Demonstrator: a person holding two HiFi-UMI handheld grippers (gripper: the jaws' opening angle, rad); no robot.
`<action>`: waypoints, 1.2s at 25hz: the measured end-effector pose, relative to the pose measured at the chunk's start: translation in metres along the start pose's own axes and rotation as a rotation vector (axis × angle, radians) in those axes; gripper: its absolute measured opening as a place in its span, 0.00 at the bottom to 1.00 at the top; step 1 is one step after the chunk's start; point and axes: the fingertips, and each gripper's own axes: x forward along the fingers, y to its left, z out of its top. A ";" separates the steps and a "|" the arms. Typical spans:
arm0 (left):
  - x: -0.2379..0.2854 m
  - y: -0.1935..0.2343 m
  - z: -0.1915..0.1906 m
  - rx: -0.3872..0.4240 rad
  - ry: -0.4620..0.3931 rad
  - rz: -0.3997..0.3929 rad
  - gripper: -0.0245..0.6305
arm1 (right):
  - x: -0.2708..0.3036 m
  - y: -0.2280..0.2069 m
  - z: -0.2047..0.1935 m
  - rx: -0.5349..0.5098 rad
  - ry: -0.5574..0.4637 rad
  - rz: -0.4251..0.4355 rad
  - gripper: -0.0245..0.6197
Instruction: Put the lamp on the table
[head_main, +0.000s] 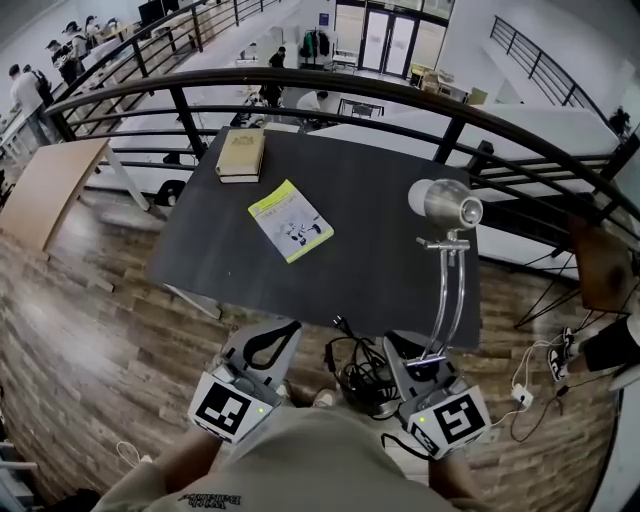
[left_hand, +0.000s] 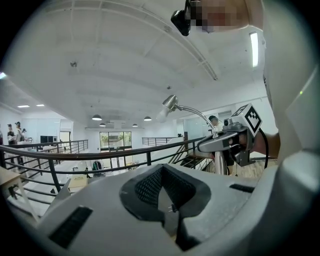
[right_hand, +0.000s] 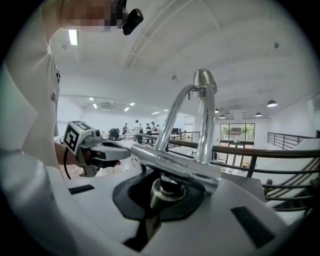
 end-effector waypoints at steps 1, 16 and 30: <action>0.002 -0.003 -0.001 0.004 0.003 0.003 0.04 | -0.002 -0.002 -0.001 0.002 0.000 0.002 0.04; -0.003 -0.015 -0.002 0.031 0.020 0.082 0.04 | -0.002 -0.019 -0.008 -0.002 -0.009 0.057 0.04; 0.013 0.054 0.002 0.049 -0.041 0.099 0.04 | 0.058 -0.026 0.002 -0.017 0.004 0.057 0.04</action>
